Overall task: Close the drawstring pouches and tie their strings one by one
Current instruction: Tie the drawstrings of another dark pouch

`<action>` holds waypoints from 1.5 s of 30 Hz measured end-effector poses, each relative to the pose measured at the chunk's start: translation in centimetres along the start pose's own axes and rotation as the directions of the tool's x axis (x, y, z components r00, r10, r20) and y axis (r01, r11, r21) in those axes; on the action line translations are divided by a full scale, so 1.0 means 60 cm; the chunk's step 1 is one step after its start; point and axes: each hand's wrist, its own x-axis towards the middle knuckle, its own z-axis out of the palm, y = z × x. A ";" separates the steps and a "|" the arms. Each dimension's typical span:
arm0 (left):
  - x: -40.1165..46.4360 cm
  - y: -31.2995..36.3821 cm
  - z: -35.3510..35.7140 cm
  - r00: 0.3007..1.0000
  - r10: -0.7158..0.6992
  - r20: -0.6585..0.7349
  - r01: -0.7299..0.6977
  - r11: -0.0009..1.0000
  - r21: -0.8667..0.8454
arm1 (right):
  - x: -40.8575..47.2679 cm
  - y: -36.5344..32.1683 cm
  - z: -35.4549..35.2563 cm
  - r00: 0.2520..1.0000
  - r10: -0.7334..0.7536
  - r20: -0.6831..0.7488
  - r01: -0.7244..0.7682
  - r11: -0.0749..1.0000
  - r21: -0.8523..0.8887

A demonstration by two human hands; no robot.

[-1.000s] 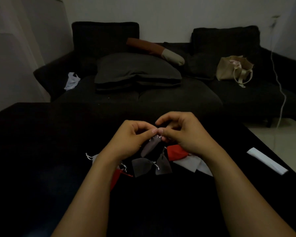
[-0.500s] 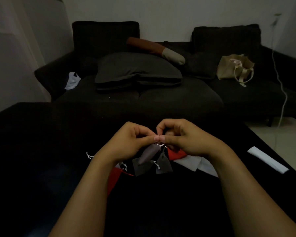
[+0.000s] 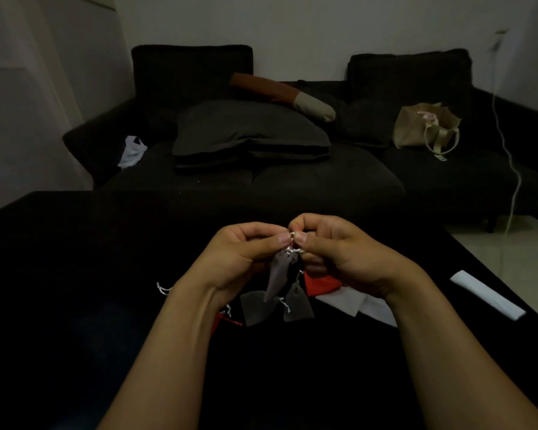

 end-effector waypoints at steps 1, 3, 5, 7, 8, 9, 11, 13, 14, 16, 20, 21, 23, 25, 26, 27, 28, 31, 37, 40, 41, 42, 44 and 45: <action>0.000 0.001 -0.001 1.000 -0.009 0.008 0.009 1.000 0.023 | 0.000 0.001 0.000 1.000 -0.004 -0.007 0.004 1.000 -0.023; 0.000 0.001 -0.003 0.999 -0.026 0.020 0.025 0.999 0.036 | -0.001 0.000 0.003 0.999 -0.021 -0.028 0.020 0.998 -0.066; 0.000 0.001 -0.004 0.999 -0.031 0.028 0.031 0.999 0.017 | 0.001 -0.002 0.006 0.998 -0.046 -0.050 0.042 0.995 -0.094; -0.001 0.002 -0.004 0.999 -0.037 0.040 0.036 0.999 0.025 | 0.002 -0.001 0.007 0.996 -0.061 -0.063 0.052 0.990 -0.134; -0.002 0.002 -0.004 0.998 -0.044 0.050 0.042 0.998 0.040 | 0.003 -0.001 0.008 0.996 -0.066 -0.066 0.055 0.987 -0.150; -0.004 0.003 -0.004 0.997 -0.054 0.060 0.050 0.997 0.063 | 0.004 0.001 0.008 0.995 -0.074 -0.070 0.062 0.984 -0.164; -0.006 0.005 -0.005 0.994 -0.080 0.076 0.070 0.990 0.118 | 0.008 0.003 0.009 0.992 -0.096 -0.087 0.078 0.978 -0.194; -0.007 0.004 -0.003 0.993 -0.085 0.084 0.075 0.990 0.120 | 0.011 0.003 0.008 0.988 -0.115 -0.106 0.089 0.971 -0.221; -0.007 0.005 -0.001 0.994 -0.073 0.078 0.066 0.994 0.090 | 0.012 0.002 0.008 0.986 -0.125 -0.113 0.096 0.968 -0.231; -0.007 0.006 0.004 0.998 -0.039 0.054 0.038 0.999 0.020 | 0.012 0.001 0.008 0.983 -0.138 -0.120 0.105 0.963 -0.249; -0.005 0.006 0.007 0.999 -0.010 0.036 0.011 1.000 -0.028 | 0.008 -0.004 0.007 0.983 -0.143 -0.114 0.108 0.957 -0.268; -0.005 0.005 0.007 0.999 -0.012 0.038 0.013 0.999 -0.029 | 0.006 -0.006 0.006 0.983 -0.144 -0.111 0.110 0.956 -0.273; -0.005 0.006 0.005 0.999 -0.017 0.042 0.018 1.000 -0.012 | 0.002 -0.008 0.005 0.982 -0.154 -0.108 0.117 0.949 -0.293; -0.005 0.007 0.003 0.999 -0.023 0.036 0.023 1.000 0.008 | 0.000 -0.008 0.003 0.979 -0.172 -0.113 0.128 0.939 -0.319; -0.005 0.007 0.002 0.999 -0.023 0.029 0.023 1.000 0.009 | 0.000 -0.008 0.003 0.976 -0.181 -0.120 0.133 0.936 -0.327; -0.004 0.006 0.002 1.000 -0.020 0.020 0.020 1.000 0.003 | 0.000 -0.009 0.003 0.974 -0.187 -0.128 0.135 0.934 -0.331; -0.003 0.006 0.002 1.000 -0.016 0.011 0.016 1.000 -0.009 | 0.001 -0.009 0.002 0.972 -0.192 -0.137 0.137 0.934 -0.331; -0.002 0.004 0.005 1.000 -0.006 -0.028 0.005 0.999 -0.051 | 0.003 -0.010 0.005 0.968 -0.196 -0.155 0.139 0.938 -0.319; 0.002 0.006 0.007 0.993 0.019 -0.116 -0.032 0.993 -0.114 | 0.002 -0.009 0.005 0.959 -0.169 -0.227 0.098 0.951 -0.293; 0.003 0.008 0.004 0.983 0.065 -0.174 -0.082 0.992 -0.092 | -0.002 -0.014 -0.001 0.951 -0.147 -0.272 0.056 0.947 -0.316; 0.004 0.008 0.001 0.977 0.090 -0.195 -0.106 0.992 -0.074 | -0.005 -0.016 -0.003 0.951 -0.141 -0.274 0.034 0.932 -0.362; 0.004 0.008 -0.001 0.970 0.120 -0.212 -0.132 0.990 -0.040 | -0.006 -0.018 -0.005 0.951 -0.136 -0.277 0.006 0.907 -0.422; 0.007 0.005 -0.007 0.952 0.202 -0.228 -0.184 0.978 0.097 | -0.006 -0.020 -0.007 0.941 -0.164 -0.294 -0.028 0.832 -0.555; 0.008 0.004 -0.009 0.942 0.253 -0.221 -0.213 0.959 0.189 | -0.005 -0.021 -0.006 0.932 -0.204 -0.301 -0.028 0.786 -0.618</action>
